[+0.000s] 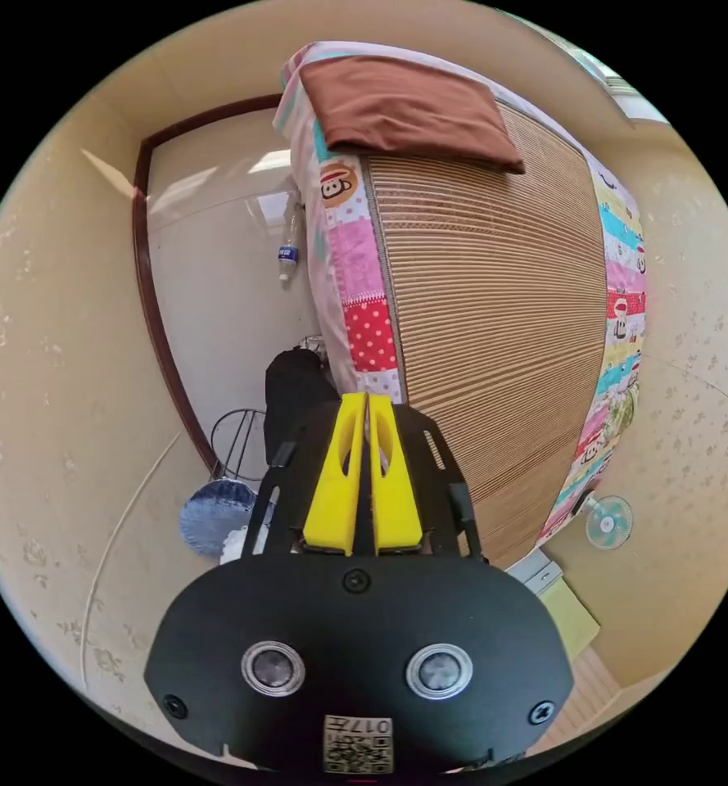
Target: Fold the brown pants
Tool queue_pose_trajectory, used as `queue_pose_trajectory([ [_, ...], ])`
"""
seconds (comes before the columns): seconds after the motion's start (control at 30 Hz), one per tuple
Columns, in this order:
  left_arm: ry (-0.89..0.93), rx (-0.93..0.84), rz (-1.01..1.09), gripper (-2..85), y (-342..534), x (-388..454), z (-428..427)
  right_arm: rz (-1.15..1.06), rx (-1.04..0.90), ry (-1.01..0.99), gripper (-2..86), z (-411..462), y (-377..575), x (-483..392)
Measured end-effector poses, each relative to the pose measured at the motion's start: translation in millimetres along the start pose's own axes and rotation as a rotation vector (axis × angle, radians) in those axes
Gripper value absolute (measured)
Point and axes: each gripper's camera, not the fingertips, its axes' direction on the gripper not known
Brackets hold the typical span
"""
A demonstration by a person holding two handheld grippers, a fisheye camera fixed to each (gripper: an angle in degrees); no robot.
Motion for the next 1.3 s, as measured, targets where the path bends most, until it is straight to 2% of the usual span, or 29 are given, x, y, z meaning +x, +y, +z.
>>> queue_pose_trajectory([
  [0.1,0.053,-0.034,-0.033,-0.5,-3,-28,-3,-0.152,0.001,-0.055,0.6,45,-17,-65],
  [0.23,0.108,0.037,0.010,-0.3,-27,-37,-35,-0.272,-0.022,-0.105,0.5,118,-24,-132],
  [0.43,-0.161,0.077,0.336,0.6,-70,-9,-70,-0.259,-0.127,-0.133,0.5,215,-23,-171],
  [0.63,-0.366,0.135,0.644,2.2,-108,30,-101,-0.133,-0.078,-0.027,0.5,235,-5,-187],
  [0.8,-0.465,0.048,0.922,7.8,-136,81,-85,0.061,-0.025,0.062,0.5,226,31,-183],
  [0.87,-0.488,0.031,0.963,10.0,-144,93,-75,0.151,-0.015,0.116,0.5,220,50,-181],
  [1.03,-0.534,0.078,0.895,11.9,-169,96,-61,0.275,-0.011,0.184,0.5,213,66,-180],
  [1.1,-0.538,0.041,0.843,11.3,-180,87,-51,0.301,-0.004,0.177,0.5,213,63,-178],
  [1.17,-0.554,0.075,0.816,9.0,-181,79,-55,0.316,0.014,0.146,0.4,215,55,-174],
  [1.23,-0.524,0.076,0.798,7.5,-182,70,-64,0.319,0.034,0.118,0.4,217,46,-171],
  [1.3,-0.405,0.052,0.762,3.8,-187,55,-91,0.310,0.051,0.086,0.4,220,36,-168],
])
